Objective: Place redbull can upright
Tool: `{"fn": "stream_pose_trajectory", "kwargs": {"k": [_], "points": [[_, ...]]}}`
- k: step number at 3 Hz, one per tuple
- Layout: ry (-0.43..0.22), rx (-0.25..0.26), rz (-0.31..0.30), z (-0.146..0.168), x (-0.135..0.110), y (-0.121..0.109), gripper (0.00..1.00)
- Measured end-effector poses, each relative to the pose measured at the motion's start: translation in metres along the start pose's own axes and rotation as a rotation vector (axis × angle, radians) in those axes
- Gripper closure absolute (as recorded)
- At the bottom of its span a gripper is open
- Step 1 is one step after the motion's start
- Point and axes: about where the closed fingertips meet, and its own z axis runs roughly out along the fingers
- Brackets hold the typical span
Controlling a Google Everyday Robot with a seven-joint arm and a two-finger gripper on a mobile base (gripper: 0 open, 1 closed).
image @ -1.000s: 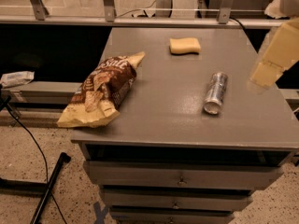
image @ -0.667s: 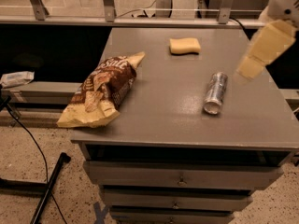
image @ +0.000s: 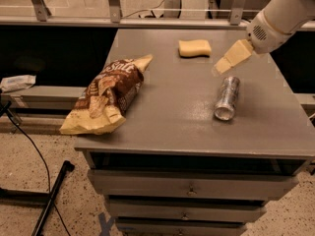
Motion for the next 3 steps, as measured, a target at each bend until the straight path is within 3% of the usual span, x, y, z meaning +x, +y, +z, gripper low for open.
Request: {"fn": "stream_pose_trajectory", "kwargs": {"k": [1, 2, 3], "points": [[0.021, -0.009, 0.143, 0.0261, 0.0021, -0.0126, 0.0], [0.019, -0.009, 0.145, 0.0253, 0.0016, -0.012, 0.0], [0.068, 0.013, 0.176, 0.0297, 0.0016, -0.0078, 0.0]]}}
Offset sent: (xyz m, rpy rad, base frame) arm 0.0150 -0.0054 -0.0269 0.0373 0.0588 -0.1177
